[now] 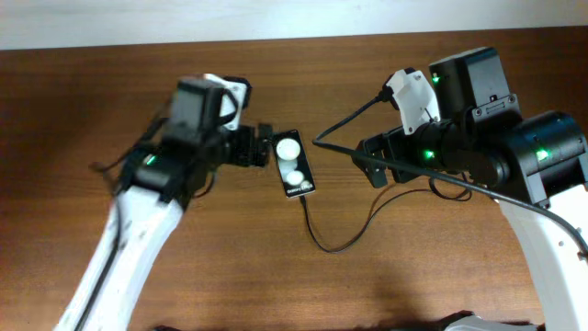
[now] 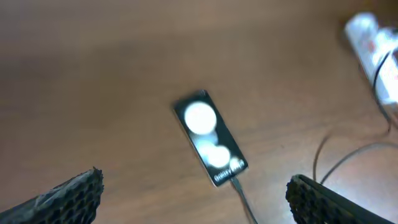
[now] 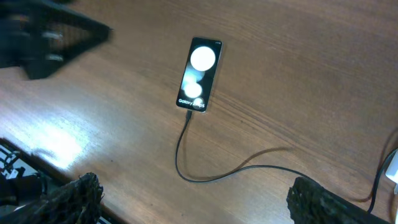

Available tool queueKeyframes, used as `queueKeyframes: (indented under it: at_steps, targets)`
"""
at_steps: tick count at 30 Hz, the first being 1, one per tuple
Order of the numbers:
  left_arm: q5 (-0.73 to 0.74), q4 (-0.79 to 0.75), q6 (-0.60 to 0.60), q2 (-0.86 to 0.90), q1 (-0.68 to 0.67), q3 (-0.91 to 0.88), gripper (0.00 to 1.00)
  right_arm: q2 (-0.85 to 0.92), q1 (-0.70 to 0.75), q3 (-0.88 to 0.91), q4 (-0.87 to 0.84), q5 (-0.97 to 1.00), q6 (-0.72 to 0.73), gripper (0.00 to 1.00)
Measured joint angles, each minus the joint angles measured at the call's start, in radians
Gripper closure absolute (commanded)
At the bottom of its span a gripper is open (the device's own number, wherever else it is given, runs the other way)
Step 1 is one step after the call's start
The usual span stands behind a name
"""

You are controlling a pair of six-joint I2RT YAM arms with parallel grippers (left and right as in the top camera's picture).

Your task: Plug charger to phone and switch on socket

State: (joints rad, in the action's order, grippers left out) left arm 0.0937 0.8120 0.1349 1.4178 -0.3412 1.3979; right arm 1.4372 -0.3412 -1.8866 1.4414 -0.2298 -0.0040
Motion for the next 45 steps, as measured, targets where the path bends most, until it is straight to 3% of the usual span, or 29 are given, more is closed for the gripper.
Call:
queueKeyframes:
  at_steps: [6,12,18,25,31,35,45]
  targets:
    - [-0.148,-0.166,0.0,-0.449,0.097,-0.289,0.01,0.0,0.0,0.005,-0.001,0.003,0.0,0.01]
    - [-0.082,-0.32,0.0,-0.853,0.342,-0.744,0.01,0.0,0.0,0.005,-0.001,0.003,0.0,0.01]
    - [0.013,-0.352,0.0,-1.152,0.512,-0.939,0.01,0.0,0.0,0.006,0.0,0.003,0.0,0.01]
    - [0.196,-0.612,0.007,-1.287,0.629,-1.161,0.01,0.0,0.0,0.006,0.0,0.003,0.0,0.02]
    - [0.254,-0.979,0.082,-1.329,0.631,-1.354,0.01,0.0,0.0,0.006,-0.001,0.003,0.0,0.01]
    - [0.255,-0.977,0.123,-1.331,0.631,-1.385,0.01,0.0,0.0,0.006,0.0,0.003,0.0,0.01]
    - [0.153,-0.758,0.139,-1.405,0.515,-1.387,0.01,0.0,0.0,0.006,0.0,0.003,0.0,0.01]
